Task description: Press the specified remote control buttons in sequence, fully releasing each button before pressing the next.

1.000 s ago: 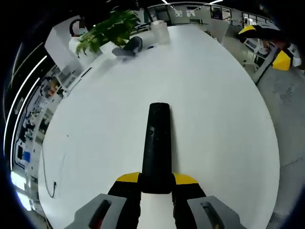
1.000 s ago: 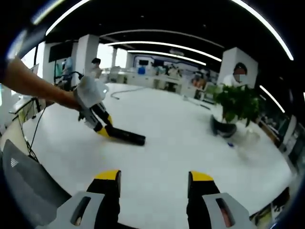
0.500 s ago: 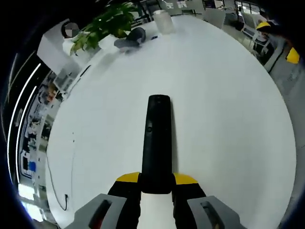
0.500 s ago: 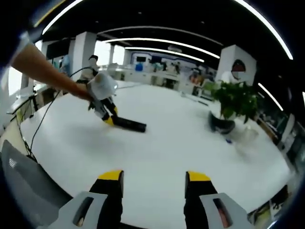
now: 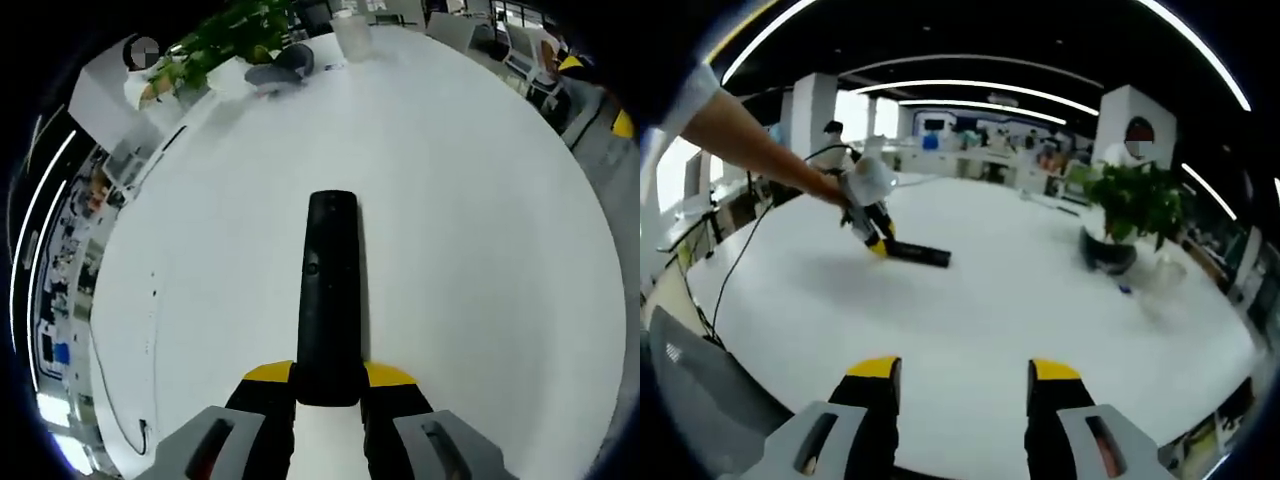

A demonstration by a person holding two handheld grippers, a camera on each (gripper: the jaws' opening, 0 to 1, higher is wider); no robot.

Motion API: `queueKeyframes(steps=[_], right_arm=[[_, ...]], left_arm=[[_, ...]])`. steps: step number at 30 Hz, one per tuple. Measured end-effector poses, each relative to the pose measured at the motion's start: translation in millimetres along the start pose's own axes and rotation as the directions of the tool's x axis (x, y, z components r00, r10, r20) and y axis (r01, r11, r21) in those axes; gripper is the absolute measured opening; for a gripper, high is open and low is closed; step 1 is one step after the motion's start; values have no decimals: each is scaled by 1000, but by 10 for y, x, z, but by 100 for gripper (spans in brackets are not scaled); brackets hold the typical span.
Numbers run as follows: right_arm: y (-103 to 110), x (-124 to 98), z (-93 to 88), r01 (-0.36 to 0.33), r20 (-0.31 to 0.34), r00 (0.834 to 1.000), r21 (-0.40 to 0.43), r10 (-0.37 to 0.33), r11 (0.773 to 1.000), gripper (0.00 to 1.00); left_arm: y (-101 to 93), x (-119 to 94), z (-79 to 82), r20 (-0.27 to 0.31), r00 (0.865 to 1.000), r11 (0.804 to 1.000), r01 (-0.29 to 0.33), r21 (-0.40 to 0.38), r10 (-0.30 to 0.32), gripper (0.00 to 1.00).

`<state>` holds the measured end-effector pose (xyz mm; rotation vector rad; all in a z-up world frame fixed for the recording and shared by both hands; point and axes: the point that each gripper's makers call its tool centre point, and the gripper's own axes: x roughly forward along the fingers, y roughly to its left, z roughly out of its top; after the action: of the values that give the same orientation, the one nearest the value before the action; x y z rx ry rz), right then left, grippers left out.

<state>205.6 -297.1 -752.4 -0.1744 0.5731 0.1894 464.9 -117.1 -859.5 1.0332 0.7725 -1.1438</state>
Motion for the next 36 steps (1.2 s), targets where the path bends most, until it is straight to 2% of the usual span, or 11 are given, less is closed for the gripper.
queueKeyframes(steps=[4, 8, 13, 16, 20, 24, 28, 29, 30, 33, 36], right_arm=[[18, 6, -9, -7, -6, 1000, -6, 7, 1000, 49], [33, 5, 5, -11, 3, 1000, -17, 11, 1000, 53], [29, 12, 17, -9, 7, 1000, -18, 9, 1000, 59], [4, -58, 175, -9, 96, 995, 7, 9, 1000, 57], [5, -51, 145, -17, 79, 997, 6, 16, 1000, 61], [12, -78, 177, -14, 94, 995, -30, 17, 999, 63], [-56, -161, 271, -9, 144, 990, -16, 11, 1000, 63], [-71, -164, 271, -5, 143, 990, -15, 7, 1000, 63], [-81, -157, 271, -2, 142, 990, -13, 3, 1000, 63], [-130, -136, 263, 16, 133, 991, -32, -12, 999, 62], [-204, -130, 249, 22, 131, 991, -24, -19, 999, 63]], left_arm=[[-5, -9, -15, 46, 999, 999, 2, -53, 1, 25], [59, -36, -17, 76, 993, 993, -82, -79, 88, 32], [140, -94, -108, 64, 975, 938, -186, -294, 214, 41], [93, -152, -188, 54, 973, 902, -187, -389, 225, 47], [-140, -263, -195, 131, 968, 847, -119, -518, 216, 56], [-318, -543, -116, 228, 929, 799, -104, -592, 290, 62], [-594, -822, -165, 214, 917, 755, -126, -644, 336, 64], [-672, -935, -125, 251, 892, 728, -117, -676, 376, 64], [-745, -988, -134, 250, 892, 718, -110, -688, 377, 64], [-1016, -1291, -170, 241, 863, 673, -143, -726, 444, 69], [-1254, -1571, -83, 285, 815, 616, -109, -780, 505, 70]])
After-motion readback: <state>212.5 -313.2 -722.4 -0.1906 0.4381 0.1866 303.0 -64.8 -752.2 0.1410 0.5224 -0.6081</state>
